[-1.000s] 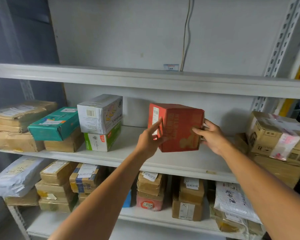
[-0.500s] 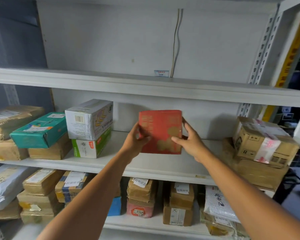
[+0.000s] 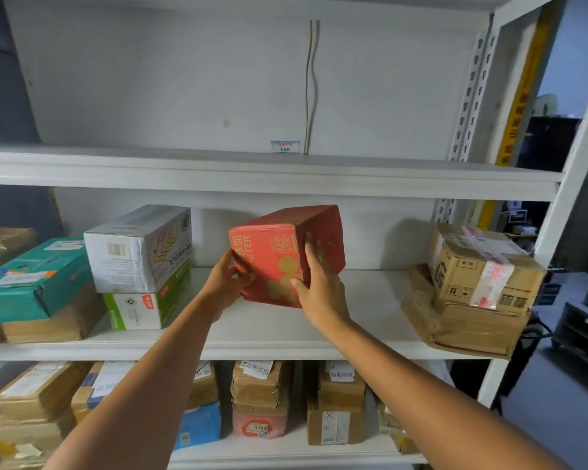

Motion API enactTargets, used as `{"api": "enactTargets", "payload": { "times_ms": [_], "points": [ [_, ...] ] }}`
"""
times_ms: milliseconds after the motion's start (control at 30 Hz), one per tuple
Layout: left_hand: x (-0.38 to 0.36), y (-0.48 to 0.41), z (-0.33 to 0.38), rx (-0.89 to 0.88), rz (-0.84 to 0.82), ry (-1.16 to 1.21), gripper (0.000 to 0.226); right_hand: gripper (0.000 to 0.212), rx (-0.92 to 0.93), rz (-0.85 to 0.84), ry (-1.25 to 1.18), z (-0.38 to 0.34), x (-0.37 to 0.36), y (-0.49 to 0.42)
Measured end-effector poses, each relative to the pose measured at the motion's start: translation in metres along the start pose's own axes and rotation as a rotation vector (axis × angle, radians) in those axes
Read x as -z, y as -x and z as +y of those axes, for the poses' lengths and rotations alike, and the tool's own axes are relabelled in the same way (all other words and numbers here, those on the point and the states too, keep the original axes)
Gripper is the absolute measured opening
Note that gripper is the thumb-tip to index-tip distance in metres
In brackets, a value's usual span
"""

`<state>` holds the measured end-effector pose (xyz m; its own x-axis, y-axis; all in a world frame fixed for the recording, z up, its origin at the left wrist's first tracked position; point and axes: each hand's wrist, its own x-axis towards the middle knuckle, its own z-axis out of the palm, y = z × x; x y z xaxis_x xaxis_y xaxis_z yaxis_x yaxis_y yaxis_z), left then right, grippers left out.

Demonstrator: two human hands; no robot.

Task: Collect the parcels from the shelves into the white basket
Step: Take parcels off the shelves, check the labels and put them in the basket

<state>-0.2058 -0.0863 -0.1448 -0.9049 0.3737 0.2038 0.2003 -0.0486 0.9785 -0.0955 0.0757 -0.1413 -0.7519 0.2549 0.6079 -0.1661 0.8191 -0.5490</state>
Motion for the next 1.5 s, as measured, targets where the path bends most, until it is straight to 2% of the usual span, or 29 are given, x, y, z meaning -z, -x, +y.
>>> {"api": "enactTargets", "payload": {
  "times_ms": [133, 267, 333, 400, 500, 567, 633, 900, 1033, 1200, 1333, 1500],
  "points": [
    [-0.008, -0.004, -0.001, 0.005, 0.003, 0.018, 0.046, 0.086, -0.069, -0.021, -0.027, 0.014, 0.009, -0.008],
    [-0.044, -0.007, -0.007, -0.062, -0.003, -0.04, 0.057, 0.09, -0.267, -0.08, -0.322, 0.057, 0.037, -0.012],
    [-0.069, -0.009, -0.017, -0.097, -0.014, -0.061, 0.06, 0.091, -0.326, -0.077, -0.38, 0.081, 0.047, -0.006],
    [-0.092, -0.011, -0.031, -0.105, -0.049, -0.083, 0.062, 0.083, -0.383, -0.05, -0.365, 0.102, 0.054, 0.001],
    [-0.119, -0.017, -0.049, -0.1, -0.125, -0.144, 0.067, 0.065, -0.453, 0.007, -0.211, 0.127, 0.06, 0.009],
    [-0.133, -0.023, -0.055, -0.124, -0.173, -0.21, 0.062, 0.059, -0.494, 0.042, -0.161, 0.14, 0.064, 0.012],
    [-0.145, -0.03, -0.061, -0.132, -0.208, -0.235, 0.059, 0.058, -0.535, 0.06, -0.158, 0.15, 0.067, 0.012],
    [-0.17, -0.034, -0.074, -0.058, -0.299, -0.328, 0.07, 0.054, -0.676, 0.026, -0.077, 0.167, 0.086, 0.016],
    [-0.17, -0.027, -0.071, -0.047, -0.286, -0.397, 0.065, 0.045, -0.663, -0.027, -0.055, 0.164, 0.096, 0.023],
    [-0.156, -0.005, -0.059, -0.038, -0.315, -0.66, 0.06, 0.069, -0.693, -0.251, 0.112, 0.151, 0.118, 0.045],
    [-0.123, 0.036, -0.043, -0.008, -0.317, -0.916, 0.056, 0.058, -0.582, -0.41, 0.263, 0.136, 0.131, 0.068],
    [-0.062, 0.093, -0.015, 0.067, -0.223, -1.161, 0.052, 0.057, -0.462, -0.519, 0.246, 0.1, 0.123, 0.075]
  ]
}}
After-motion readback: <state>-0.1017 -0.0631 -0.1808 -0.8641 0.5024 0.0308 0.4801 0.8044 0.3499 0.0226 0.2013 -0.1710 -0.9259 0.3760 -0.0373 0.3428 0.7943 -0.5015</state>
